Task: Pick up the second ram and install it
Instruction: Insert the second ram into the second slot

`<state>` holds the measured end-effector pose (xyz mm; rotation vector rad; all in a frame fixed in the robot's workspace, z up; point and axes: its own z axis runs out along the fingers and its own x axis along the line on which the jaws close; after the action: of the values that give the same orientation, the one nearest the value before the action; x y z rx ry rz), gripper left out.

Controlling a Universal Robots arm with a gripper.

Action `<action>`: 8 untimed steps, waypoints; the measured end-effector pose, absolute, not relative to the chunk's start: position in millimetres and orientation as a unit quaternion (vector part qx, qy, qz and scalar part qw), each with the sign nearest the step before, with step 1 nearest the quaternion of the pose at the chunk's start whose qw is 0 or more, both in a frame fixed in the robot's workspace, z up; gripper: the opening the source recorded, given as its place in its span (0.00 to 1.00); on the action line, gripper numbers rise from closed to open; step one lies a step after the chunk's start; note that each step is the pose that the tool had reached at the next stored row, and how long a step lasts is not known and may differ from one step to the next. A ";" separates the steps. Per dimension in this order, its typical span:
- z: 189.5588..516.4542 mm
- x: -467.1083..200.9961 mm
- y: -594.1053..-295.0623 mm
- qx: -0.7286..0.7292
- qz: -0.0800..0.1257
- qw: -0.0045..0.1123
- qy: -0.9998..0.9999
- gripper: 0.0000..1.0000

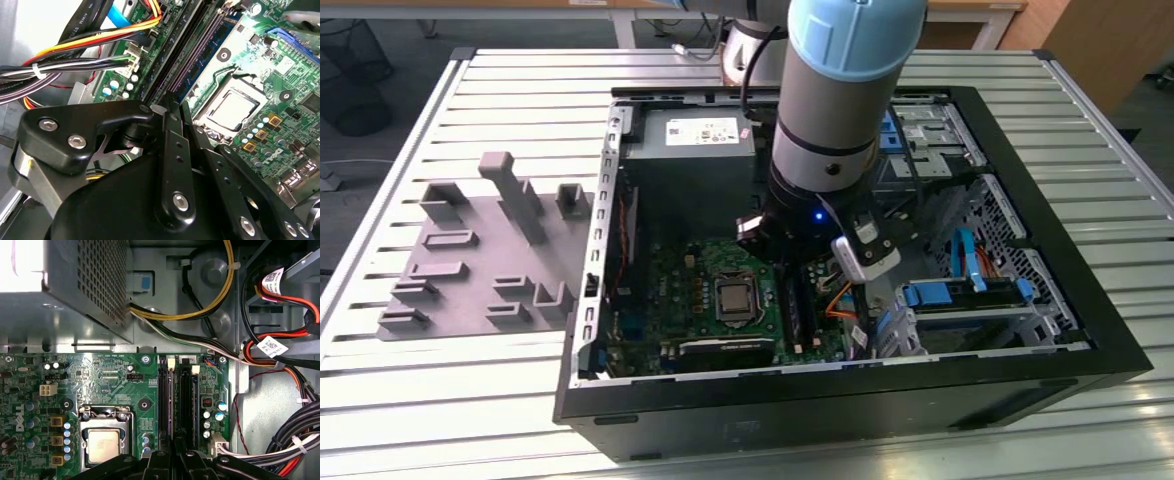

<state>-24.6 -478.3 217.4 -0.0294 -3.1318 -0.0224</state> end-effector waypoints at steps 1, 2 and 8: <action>217.3 -24.5 -478.3 -0.009 -0.007 0.005 -1.000 0.14; 217.2 -24.0 -478.3 -0.009 -0.007 0.005 -1.000 0.14; 215.6 -23.8 -478.5 -0.009 -0.007 0.005 -1.000 0.14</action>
<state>-23.8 -478.5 215.6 -0.0294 -3.1310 -0.0226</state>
